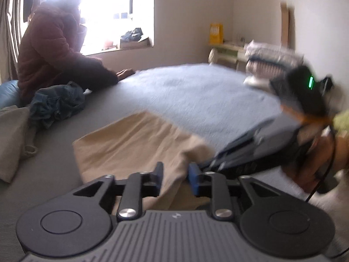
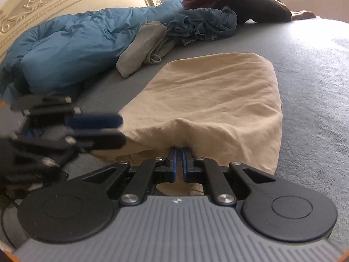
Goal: Fold clothes
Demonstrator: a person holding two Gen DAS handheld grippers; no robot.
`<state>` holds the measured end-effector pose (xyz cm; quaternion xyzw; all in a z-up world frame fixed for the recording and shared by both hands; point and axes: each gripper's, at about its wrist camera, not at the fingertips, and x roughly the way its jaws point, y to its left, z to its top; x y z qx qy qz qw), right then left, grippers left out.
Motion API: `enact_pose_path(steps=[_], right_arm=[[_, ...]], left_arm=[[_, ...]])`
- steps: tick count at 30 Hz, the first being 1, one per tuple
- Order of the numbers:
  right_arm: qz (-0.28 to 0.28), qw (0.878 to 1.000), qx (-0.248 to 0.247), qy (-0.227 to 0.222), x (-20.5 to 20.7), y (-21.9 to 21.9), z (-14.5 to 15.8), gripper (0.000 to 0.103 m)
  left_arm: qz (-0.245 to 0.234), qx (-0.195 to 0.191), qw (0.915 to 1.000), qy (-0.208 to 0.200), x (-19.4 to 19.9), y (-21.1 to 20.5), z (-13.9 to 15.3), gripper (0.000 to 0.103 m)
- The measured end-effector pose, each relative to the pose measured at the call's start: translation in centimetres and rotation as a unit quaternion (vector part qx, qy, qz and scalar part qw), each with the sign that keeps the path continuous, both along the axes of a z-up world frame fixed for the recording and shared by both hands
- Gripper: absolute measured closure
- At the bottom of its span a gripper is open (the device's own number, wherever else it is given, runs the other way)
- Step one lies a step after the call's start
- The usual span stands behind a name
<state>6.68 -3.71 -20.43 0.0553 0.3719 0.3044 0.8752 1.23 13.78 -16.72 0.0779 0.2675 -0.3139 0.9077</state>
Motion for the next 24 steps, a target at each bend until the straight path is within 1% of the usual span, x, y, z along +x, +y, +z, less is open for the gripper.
enact_pose_path(steps=[1,5,7,8,9,11,13,14,15,17,20,22,24], right_arm=[[0.003,1.0,-0.004,-0.003,-0.1,0.1,0.0,0.097],[0.017,0.999,-0.026,-0.019,-0.7,0.4,0.1,0.096],[0.022,0.999,-0.033,-0.024,-1.0,0.4,0.2,0.095],[0.023,0.999,-0.037,-0.026,-1.1,0.4,0.3,0.095],[0.024,0.998,-0.042,-0.028,-1.2,0.3,0.4,0.094],[0.03,0.997,-0.054,-0.038,-1.5,0.0,1.0,0.092],[0.042,0.995,-0.069,-0.055,-1.9,-0.6,2.0,0.086],[0.05,0.993,-0.079,-0.074,-2.1,-0.8,2.5,0.078],[0.057,0.99,-0.092,-0.095,-2.3,-1.0,3.2,0.065],[0.081,0.983,-0.114,-0.12,-2.0,-1.5,4.1,0.052],[0.123,0.975,-0.138,-0.127,-0.8,-1.2,4.2,0.049],[0.156,0.968,-0.151,-0.127,-0.1,-0.5,3.7,0.047],[0.177,0.96,-0.177,-0.124,0.6,0.5,2.5,0.047]], left_arm=[[-0.006,0.0,1.0,0.002,0.3,-0.2,0.2,0.071],[-0.035,0.062,0.9974,0.012,2.1,-1.9,-0.9,0.071],[-0.043,0.082,0.9954,0.023,3.0,-2.3,-1.9,0.073],[-0.049,0.087,0.9945,0.029,3.4,-2.4,-2.3,0.076],[-0.053,0.091,0.994,0.027,3.5,-2.5,-2.6,0.079],[-0.061,0.099,0.9931,0.018,3.5,-2.6,-2.9,0.088],[-0.068,0.109,0.9917,0.002,3.3,-2.8,-3.1,0.093],[-0.072,0.116,0.9906,-0.011,3.0,-2.9,-3.1,0.093],[-0.075,0.123,0.9893,-0.024,2.7,-3.0,-3.2,0.094],[-0.083,0.136,0.9861,-0.047,2.1,-3.2,-3.2,0.095],[-0.086,0.137,0.985,-0.062,1.6,-3.2,-3.0,0.097],[-0.086,0.134,0.9849,-0.068,1.3,-3.2,-2.9,0.098],[-0.087,0.131,0.9849,-0.073,1.1,-3.2,-2.8,0.098]])
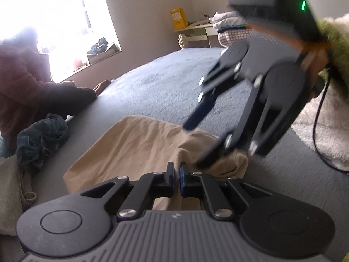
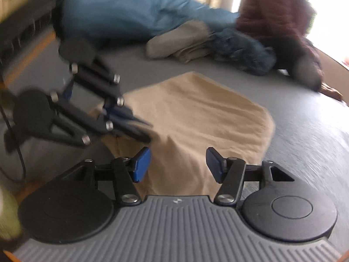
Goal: Fold clothes
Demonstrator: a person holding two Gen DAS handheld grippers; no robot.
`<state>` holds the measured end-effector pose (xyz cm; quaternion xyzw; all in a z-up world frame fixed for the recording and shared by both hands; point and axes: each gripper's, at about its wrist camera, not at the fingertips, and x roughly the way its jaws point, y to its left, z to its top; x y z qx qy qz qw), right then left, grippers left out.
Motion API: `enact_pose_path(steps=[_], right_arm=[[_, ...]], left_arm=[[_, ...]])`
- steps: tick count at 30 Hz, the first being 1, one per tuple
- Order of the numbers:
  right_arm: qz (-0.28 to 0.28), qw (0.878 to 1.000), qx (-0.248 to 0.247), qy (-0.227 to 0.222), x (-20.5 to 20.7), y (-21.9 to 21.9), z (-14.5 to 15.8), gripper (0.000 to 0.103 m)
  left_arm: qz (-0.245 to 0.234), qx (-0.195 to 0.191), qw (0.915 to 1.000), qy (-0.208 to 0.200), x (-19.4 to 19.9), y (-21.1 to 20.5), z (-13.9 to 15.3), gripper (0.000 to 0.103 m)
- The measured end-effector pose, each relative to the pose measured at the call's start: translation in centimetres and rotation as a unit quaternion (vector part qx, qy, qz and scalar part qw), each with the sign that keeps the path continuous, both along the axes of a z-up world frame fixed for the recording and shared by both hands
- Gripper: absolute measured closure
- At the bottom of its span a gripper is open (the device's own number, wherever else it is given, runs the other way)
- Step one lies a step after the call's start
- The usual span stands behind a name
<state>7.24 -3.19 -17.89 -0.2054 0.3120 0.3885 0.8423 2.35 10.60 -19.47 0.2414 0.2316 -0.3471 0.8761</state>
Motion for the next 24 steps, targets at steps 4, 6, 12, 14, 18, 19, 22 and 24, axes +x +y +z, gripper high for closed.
enact_pose_path(steps=[4,6,12,14,18,19,22,24], right_arm=[[0.004,0.999,-0.026,-0.02,0.1,1.4,-1.0,0.069],[0.001,0.999,-0.019,-0.028,-0.6,1.5,-0.8,0.086],[-0.014,0.981,-0.125,-0.148,-3.5,4.1,-3.5,0.088],[-0.005,0.965,-0.168,-0.202,-4.4,5.3,-4.6,0.09],[0.006,0.941,-0.222,-0.256,-5.4,6.3,-6.4,0.089],[0.007,0.938,-0.226,-0.261,-5.5,6.4,-6.4,0.089],[0.009,0.933,-0.236,-0.272,-5.7,6.4,-6.5,0.088],[0.005,0.929,-0.243,-0.279,-5.7,6.2,-6.4,0.08]], left_arm=[[-0.003,-0.005,1.0,-0.003,-0.4,0.2,0.1,0.099],[-0.004,-0.009,0.9999,-0.006,-0.6,0.3,0.1,0.099],[-0.014,-0.002,0.9999,0.005,-0.7,0.3,-0.4,0.099],[-0.01,0.006,0.9999,0.007,-0.6,0.1,-0.6,0.096],[0.01,0.001,0.9998,0.015,-0.1,0.1,-0.6,0.086],[0.012,0.002,0.9999,0.012,0.0,0.0,-0.5,0.081],[0.013,0.007,0.9999,0.003,0.4,-0.2,-0.6,0.067],[0.011,0.008,0.9999,0.009,0.7,-0.2,-0.9,0.085]])
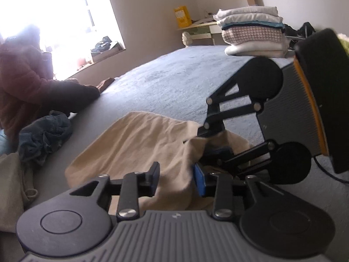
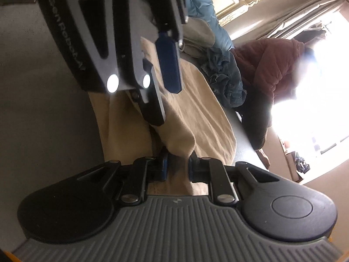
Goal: Fold clothes
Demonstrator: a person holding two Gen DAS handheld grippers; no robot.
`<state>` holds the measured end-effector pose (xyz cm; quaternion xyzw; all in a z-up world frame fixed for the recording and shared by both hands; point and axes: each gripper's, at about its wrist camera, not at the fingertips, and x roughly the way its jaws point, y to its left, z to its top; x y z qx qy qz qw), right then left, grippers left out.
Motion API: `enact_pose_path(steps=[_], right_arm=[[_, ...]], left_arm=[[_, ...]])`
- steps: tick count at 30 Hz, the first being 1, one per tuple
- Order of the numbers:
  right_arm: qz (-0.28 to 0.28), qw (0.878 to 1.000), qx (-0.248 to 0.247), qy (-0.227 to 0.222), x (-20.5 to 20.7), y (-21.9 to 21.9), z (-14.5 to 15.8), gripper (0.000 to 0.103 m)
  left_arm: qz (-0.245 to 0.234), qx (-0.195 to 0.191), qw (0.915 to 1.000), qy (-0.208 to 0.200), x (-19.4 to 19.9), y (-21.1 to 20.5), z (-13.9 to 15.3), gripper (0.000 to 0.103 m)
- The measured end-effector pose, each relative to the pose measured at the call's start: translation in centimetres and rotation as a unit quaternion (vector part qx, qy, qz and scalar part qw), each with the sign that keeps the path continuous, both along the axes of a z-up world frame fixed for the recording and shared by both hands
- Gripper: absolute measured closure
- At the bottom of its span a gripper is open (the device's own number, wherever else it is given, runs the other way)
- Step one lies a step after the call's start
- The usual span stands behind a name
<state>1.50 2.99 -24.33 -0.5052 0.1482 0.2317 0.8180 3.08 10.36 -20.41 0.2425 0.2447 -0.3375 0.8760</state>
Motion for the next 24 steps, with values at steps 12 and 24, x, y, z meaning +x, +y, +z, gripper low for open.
enact_pose_path(steps=[12,24], right_arm=[[-0.086,0.988,0.109,0.072,-1.5,-4.1,5.8,0.038],[-0.13,0.936,0.204,0.256,-0.5,-3.2,3.6,0.101]], left_arm=[[0.001,-0.012,0.9999,0.0,0.0,0.4,-0.1,0.095],[-0.004,-0.015,0.9998,-0.011,-0.7,0.6,0.7,0.097]])
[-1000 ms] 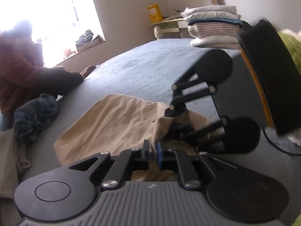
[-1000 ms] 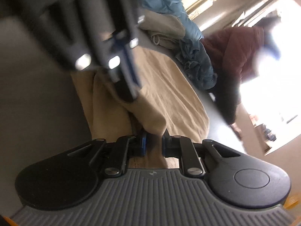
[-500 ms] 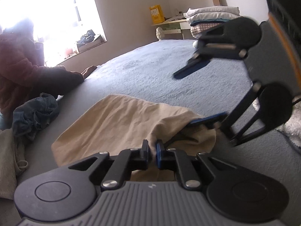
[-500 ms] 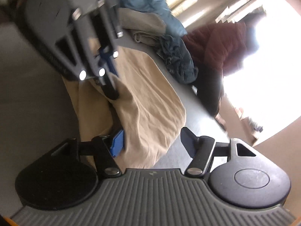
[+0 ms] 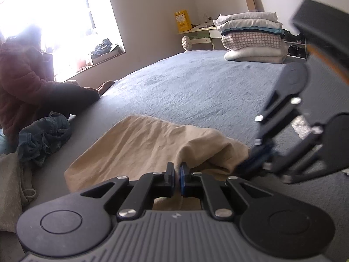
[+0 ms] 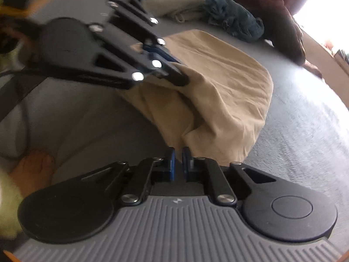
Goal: Fold clothes
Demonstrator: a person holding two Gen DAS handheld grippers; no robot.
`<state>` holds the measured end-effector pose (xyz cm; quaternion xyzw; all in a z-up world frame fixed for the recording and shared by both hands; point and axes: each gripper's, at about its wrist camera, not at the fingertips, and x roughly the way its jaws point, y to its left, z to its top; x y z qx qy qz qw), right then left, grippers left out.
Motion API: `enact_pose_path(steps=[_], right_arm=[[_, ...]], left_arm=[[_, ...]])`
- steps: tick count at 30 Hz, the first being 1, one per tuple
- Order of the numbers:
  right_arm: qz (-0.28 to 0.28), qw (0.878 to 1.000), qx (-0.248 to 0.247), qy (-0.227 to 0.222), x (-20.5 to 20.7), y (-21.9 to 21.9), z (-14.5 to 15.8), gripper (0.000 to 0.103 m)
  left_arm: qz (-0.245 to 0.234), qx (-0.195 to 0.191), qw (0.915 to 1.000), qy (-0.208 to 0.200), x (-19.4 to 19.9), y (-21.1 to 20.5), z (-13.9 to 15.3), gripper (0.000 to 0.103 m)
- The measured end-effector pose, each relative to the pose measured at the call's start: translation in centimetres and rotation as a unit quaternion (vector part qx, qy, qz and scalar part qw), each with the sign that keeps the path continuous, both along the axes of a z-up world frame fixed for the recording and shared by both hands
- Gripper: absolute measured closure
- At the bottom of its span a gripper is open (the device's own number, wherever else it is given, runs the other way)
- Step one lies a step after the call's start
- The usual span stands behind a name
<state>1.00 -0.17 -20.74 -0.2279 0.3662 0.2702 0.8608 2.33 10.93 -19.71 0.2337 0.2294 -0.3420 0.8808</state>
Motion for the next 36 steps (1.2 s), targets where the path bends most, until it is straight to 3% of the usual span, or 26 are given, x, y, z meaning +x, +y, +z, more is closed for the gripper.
enact_pose_path(steps=[8,12,15,17,19,24,25,31,34,36], right_arm=[[-0.09,0.989,0.116,0.016,2.3,-1.4,-0.5,0.103],[-0.088,0.987,0.135,-0.011,2.2,-1.2,0.0,0.103],[-0.108,0.982,0.155,0.007,3.5,-1.3,-0.9,0.103],[-0.116,0.979,0.165,0.012,4.1,-1.6,-1.4,0.103],[-0.118,0.978,0.171,0.017,3.9,-2.1,-1.0,0.103],[-0.12,0.971,0.198,0.055,5.9,-3.1,-0.7,0.103],[-0.121,0.969,0.206,0.069,6.3,-3.5,-0.6,0.103],[-0.141,0.939,0.269,0.164,9.4,-5.4,-0.4,0.103],[-0.162,0.919,0.301,0.197,9.9,-6.0,-0.4,0.103],[-0.166,0.912,0.312,0.207,9.8,-6.3,-0.2,0.101]], left_arm=[[-0.002,-0.007,1.0,0.001,-0.4,0.3,-0.6,0.097],[0.0,-0.015,0.9999,0.005,-0.5,0.5,-0.5,0.097],[0.002,-0.011,0.9998,0.014,-0.5,0.4,-0.6,0.096],[0.015,-0.002,0.9998,0.011,-0.9,0.5,-0.6,0.085],[0.036,-0.006,0.9993,0.004,-1.8,1.1,-0.3,0.082],[0.079,-0.092,0.9913,0.052,-3.9,3.7,1.1,0.082],[0.075,-0.101,0.9901,0.063,-4.1,3.9,1.2,0.082],[0.054,-0.066,0.9933,0.077,-4.2,1.4,-0.2,0.082],[0.065,-0.075,0.9917,0.081,-3.5,0.1,-1.4,0.082],[0.074,-0.08,0.9909,0.078,-3.2,-0.4,-2.1,0.082]])
